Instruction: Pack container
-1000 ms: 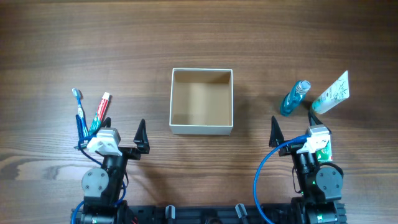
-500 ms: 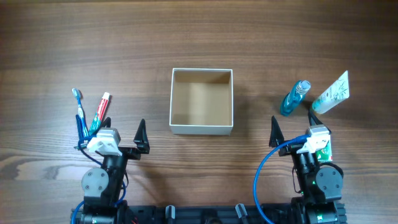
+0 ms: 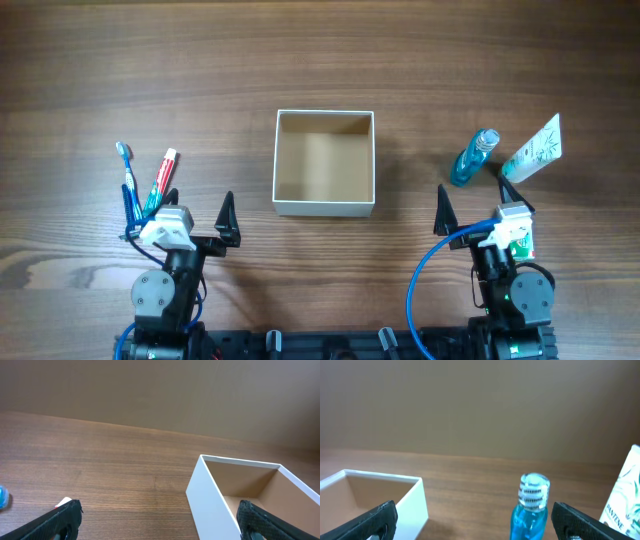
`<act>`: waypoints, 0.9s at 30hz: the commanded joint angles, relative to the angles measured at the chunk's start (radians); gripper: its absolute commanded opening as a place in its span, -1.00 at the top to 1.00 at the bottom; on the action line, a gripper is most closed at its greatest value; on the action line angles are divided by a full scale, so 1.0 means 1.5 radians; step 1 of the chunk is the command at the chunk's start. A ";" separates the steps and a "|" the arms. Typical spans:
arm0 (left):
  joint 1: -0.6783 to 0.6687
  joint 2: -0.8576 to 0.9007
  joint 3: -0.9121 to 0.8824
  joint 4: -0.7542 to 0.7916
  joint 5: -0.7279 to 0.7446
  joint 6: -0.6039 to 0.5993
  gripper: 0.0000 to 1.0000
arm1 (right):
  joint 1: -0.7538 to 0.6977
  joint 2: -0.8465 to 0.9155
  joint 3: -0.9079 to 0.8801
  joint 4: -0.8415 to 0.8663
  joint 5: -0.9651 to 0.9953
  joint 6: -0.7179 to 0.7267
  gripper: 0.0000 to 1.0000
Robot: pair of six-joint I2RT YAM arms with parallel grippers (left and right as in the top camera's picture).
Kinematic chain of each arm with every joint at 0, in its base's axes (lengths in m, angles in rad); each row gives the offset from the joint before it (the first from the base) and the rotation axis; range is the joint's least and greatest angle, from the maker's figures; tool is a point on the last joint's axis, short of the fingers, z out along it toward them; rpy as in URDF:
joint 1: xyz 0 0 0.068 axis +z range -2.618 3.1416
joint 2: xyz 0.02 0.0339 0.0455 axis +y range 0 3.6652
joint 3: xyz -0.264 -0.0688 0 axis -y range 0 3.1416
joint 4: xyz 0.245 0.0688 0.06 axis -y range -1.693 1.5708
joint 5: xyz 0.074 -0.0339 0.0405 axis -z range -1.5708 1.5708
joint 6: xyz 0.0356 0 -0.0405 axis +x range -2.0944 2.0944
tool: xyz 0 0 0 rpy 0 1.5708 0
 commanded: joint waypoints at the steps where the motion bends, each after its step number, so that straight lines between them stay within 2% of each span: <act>1: -0.004 -0.003 0.002 -0.015 -0.014 -0.031 -1.00 | 0.001 -0.002 0.016 -0.023 -0.011 0.093 -1.00; 4: -0.004 0.013 0.049 -0.069 -0.014 -0.063 -1.00 | 0.001 0.014 0.071 -0.106 -0.011 0.122 -1.00; 8: -0.004 0.085 0.168 -0.151 -0.014 -0.063 -0.99 | 0.001 0.082 0.177 -0.201 -0.005 0.119 -0.99; 17: -0.004 0.416 0.484 -0.334 -0.022 -0.063 -1.00 | 0.001 0.458 0.541 -0.417 0.019 0.114 -0.99; 20: -0.004 0.536 0.586 -0.433 -0.022 -0.057 -0.99 | -0.003 0.617 0.673 -0.503 -0.002 0.115 -1.00; 24: -0.004 0.623 0.655 -0.517 -0.021 -0.058 -1.00 | -0.018 0.772 0.787 -0.602 -0.058 0.116 -0.99; 27: -0.004 0.637 0.656 -0.519 -0.021 -0.057 -1.00 | -0.020 0.812 0.796 -0.602 -0.046 0.115 -1.00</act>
